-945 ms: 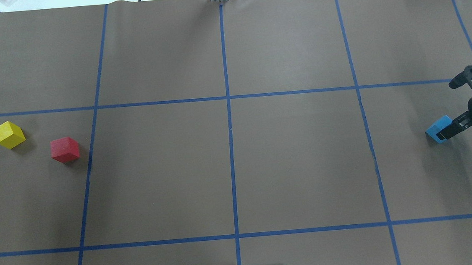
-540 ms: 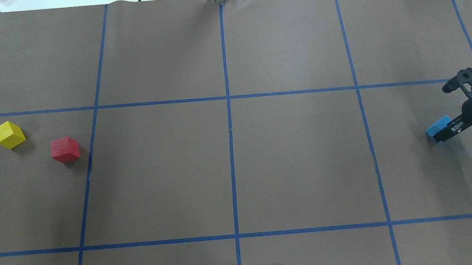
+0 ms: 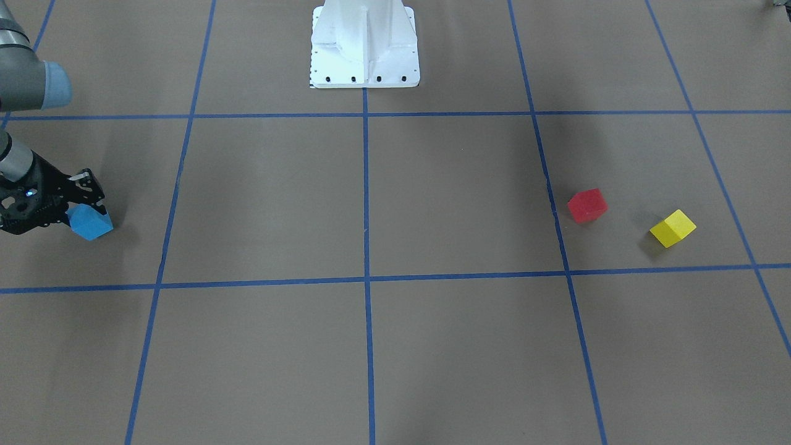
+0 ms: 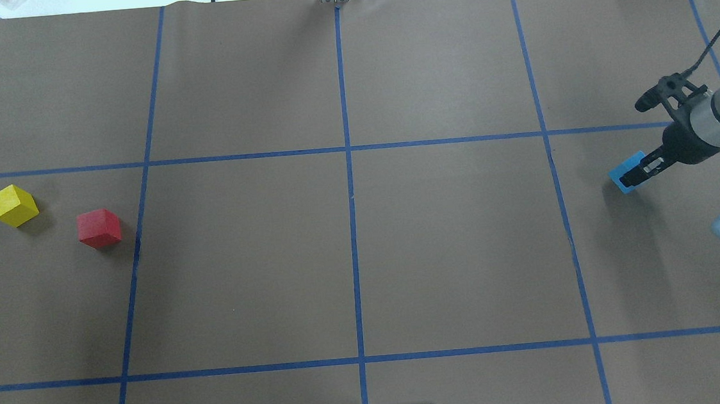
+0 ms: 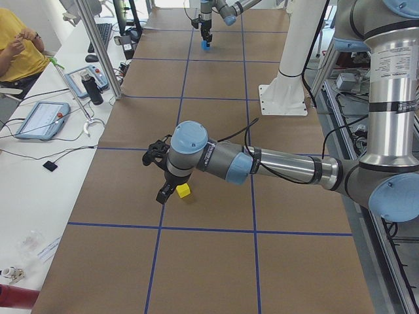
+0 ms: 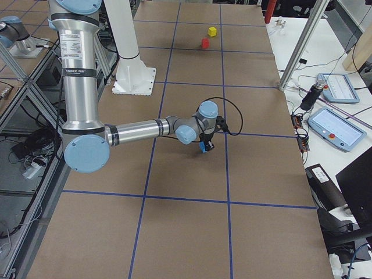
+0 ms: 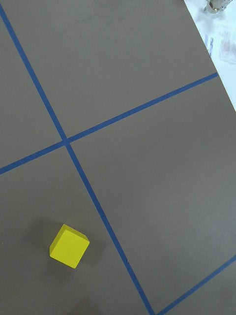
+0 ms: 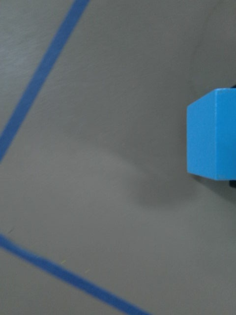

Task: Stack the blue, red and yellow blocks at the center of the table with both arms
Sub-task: 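Carry the blue cube with the right gripper to the table center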

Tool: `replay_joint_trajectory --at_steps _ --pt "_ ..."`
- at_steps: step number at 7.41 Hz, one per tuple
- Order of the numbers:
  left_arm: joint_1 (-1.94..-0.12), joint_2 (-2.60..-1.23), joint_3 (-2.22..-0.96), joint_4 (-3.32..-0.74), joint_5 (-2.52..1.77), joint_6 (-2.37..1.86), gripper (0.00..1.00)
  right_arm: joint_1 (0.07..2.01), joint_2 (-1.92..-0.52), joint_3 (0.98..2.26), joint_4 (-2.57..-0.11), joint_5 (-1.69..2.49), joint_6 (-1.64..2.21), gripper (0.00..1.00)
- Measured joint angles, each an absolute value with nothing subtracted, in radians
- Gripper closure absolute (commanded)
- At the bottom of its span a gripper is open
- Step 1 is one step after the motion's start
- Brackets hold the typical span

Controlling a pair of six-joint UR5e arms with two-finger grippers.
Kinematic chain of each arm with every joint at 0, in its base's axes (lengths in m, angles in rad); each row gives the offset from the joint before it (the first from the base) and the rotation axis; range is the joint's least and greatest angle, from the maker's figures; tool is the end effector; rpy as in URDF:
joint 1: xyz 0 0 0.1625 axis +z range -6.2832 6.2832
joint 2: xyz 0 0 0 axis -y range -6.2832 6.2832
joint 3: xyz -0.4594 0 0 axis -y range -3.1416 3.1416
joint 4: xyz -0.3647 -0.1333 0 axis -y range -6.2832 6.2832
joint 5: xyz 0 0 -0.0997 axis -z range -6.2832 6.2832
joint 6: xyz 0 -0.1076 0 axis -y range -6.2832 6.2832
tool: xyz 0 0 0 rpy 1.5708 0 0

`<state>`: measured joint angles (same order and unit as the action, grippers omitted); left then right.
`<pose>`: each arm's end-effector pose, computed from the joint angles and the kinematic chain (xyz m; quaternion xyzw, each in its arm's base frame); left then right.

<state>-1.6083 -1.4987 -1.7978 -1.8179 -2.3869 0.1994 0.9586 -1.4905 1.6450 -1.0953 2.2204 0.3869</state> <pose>-0.0717 -0.4455 0.5933 0.2279 0.3645 0.1517 0.8901 -0.2477 -0.4715 0.5748 0.1124 -0.4070 -0.1995 0.8843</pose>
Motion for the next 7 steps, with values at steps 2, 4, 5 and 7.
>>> replay_joint_trajectory --at_steps 2,4,5,7 --pt "-1.608 -1.499 -1.798 -1.818 -2.387 0.199 0.0 0.899 -1.297 1.627 -1.197 2.209 0.613 1.0" --pt "-1.608 -1.499 -1.797 -1.817 -2.387 0.198 0.0 0.794 -1.099 1.565 -1.269 2.13 0.851 1.0" --pt "-1.608 -1.499 -1.796 -1.816 -2.387 0.198 0.0 0.738 -0.997 1.511 -1.301 2.075 0.961 1.0" --pt "-1.608 -1.499 -1.795 -1.815 -2.387 0.198 0.0 0.648 -0.796 1.391 -1.406 1.99 1.105 1.0"
